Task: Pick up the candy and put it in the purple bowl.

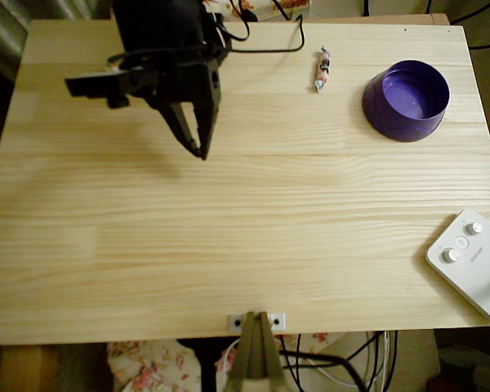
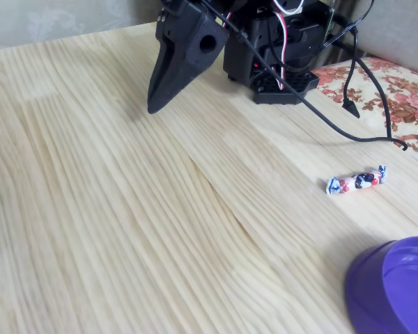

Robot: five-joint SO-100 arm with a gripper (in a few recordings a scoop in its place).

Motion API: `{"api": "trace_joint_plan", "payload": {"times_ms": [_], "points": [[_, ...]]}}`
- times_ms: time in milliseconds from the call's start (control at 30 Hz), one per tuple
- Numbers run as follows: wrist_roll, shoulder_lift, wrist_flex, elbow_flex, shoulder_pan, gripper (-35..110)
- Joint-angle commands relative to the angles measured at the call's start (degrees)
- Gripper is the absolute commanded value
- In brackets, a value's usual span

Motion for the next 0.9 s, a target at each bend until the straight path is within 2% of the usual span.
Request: {"api": "trace_joint_plan", "payload": {"times_ms": [0, 233, 467, 867], "points": [[-5.10, 1.76, 0.97, -0.44, -0.18, 0], [-1.14, 1.85, 1.58, -0.35, 0.88, 0], [-5.10, 1.85, 0.44, -0.35, -1.58, 0], [-4.22, 1.76, 3.16, -5.19, -2.81, 0]]}}
